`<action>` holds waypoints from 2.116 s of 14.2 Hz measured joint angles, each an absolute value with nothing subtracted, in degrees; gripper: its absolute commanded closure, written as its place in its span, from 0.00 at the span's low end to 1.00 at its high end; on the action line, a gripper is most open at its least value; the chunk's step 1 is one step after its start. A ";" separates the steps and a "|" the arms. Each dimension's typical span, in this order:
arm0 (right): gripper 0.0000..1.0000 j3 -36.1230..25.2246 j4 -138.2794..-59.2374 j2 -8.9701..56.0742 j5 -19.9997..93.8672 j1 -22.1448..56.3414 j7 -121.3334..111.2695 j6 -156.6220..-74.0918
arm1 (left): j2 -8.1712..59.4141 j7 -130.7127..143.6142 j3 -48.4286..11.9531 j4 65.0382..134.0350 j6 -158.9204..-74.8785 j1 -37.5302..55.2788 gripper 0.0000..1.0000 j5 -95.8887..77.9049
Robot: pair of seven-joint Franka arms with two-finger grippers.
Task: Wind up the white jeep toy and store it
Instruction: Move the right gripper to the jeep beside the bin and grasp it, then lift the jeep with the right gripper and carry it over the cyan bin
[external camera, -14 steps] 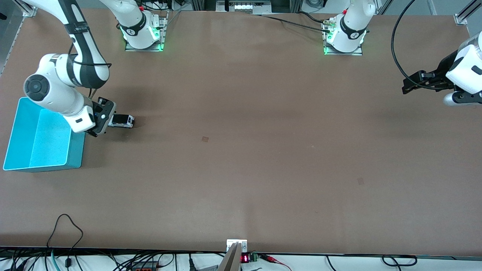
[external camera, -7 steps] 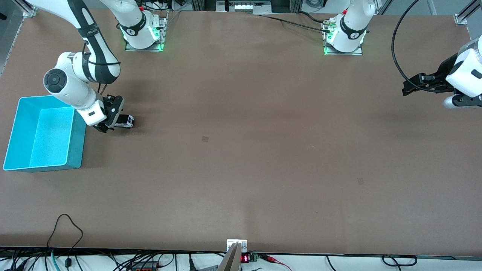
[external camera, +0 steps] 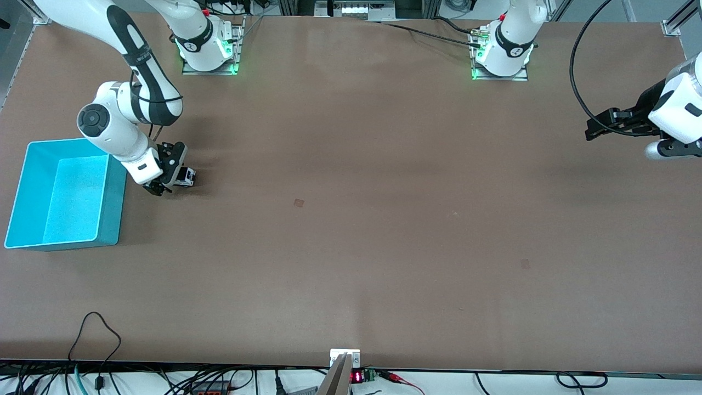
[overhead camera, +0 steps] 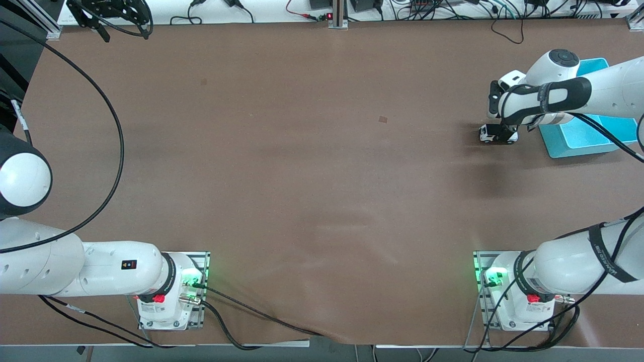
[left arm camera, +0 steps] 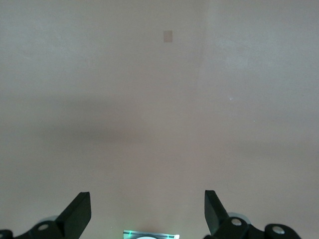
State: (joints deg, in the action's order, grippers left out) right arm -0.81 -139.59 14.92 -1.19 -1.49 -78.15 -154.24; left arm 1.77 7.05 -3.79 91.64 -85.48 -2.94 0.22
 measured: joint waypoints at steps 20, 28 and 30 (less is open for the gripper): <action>1.00 -1.11 -125.69 10.38 -0.96 -3.89 -66.03 -145.81 | 2.92 13.19 -3.65 90.35 -84.32 -3.74 0.00 0.22; 1.00 -1.81 -119.32 10.45 -0.95 -12.34 -45.86 -140.53 | 2.92 13.22 -3.58 90.06 -81.67 -6.93 0.00 0.05; 1.00 -1.91 -119.33 11.11 -0.96 -15.51 -42.51 -140.49 | 2.92 13.22 -3.59 90.02 -80.14 -7.23 0.00 -0.45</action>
